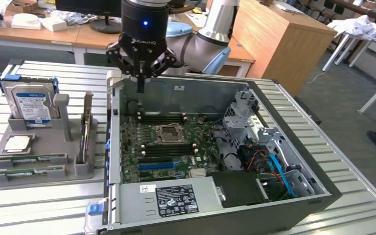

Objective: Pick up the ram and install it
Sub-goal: 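Reach for the ram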

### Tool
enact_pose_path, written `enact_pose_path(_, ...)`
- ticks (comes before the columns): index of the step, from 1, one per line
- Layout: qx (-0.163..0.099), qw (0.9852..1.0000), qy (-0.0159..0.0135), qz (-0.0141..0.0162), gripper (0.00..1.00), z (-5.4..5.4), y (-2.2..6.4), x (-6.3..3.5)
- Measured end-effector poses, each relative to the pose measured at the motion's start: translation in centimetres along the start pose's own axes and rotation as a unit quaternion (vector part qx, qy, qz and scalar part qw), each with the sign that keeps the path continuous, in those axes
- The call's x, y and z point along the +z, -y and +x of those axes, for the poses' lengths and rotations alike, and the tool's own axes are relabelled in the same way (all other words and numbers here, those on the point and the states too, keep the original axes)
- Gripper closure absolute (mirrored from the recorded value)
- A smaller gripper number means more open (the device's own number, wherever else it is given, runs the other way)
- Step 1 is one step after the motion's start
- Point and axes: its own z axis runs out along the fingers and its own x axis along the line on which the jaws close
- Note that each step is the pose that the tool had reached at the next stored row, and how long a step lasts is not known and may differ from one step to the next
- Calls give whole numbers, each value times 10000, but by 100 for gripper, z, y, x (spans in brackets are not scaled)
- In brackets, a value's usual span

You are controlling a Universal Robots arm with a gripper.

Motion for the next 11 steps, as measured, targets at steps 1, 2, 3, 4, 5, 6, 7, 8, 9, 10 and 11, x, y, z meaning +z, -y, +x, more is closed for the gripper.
enact_pose_path(1, 0, 10000, 0, 0, 90, 20, 1, 0)
enact_pose_path(2, 0, 10000, 0, 0, 90, 40, 3, 0)
enact_pose_path(3, 0, 10000, 0, 0, 90, 61, 4, -1)
enact_pose_path(4, 0, 10000, 0, 1, 90, 79, 6, -2)
enact_pose_path(5, -1, 10000, 0, 0, 90, 102, 8, -1)
enact_pose_path(6, 0, 10000, 0, 0, 90, 123, 9, -1)
enact_pose_path(7, 0, 10000, 0, 0, 90, 144, 11, -2)
enact_pose_path(8, 0, 10000, 0, 0, 90, 166, 12, -2)
enact_pose_path(9, 0, 10000, 0, 0, 90, 188, 14, -3)
enact_pose_path(10, 0, 10000, 0, 0, 90, 210, 16, -3)
enact_pose_path(11, 0, 10000, 0, 0, 90, 233, 17, -3)
